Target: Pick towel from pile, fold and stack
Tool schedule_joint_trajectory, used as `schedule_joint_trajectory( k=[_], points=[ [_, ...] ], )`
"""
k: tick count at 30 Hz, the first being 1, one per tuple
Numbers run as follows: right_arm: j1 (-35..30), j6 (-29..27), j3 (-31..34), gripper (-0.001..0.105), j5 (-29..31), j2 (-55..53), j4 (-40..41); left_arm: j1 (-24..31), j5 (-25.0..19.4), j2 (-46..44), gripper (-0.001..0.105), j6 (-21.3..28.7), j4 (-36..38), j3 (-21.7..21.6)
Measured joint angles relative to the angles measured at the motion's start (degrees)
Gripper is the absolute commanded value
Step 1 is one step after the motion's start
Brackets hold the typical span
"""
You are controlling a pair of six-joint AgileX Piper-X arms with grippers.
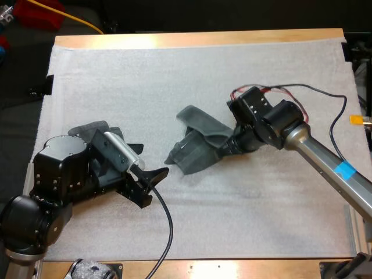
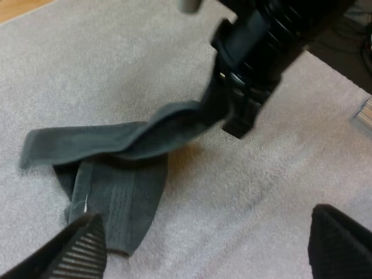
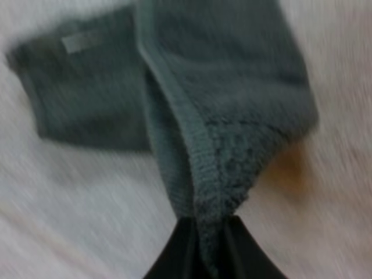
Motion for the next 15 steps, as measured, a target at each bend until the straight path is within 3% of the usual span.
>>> schedule_joint_trajectory(
  k=[7,15],
  points=[
    [-0.46,-0.57,3.56,0.002,4.40,0.00,2.82,0.00,1.01,0.00,0.070,0.00,3.75,0.71],
    [-0.92,-0.57,6.41,0.002,10.28,0.00,2.18,0.00,3.76,0.00,0.070,0.00,4.03,8.42]
  ],
)
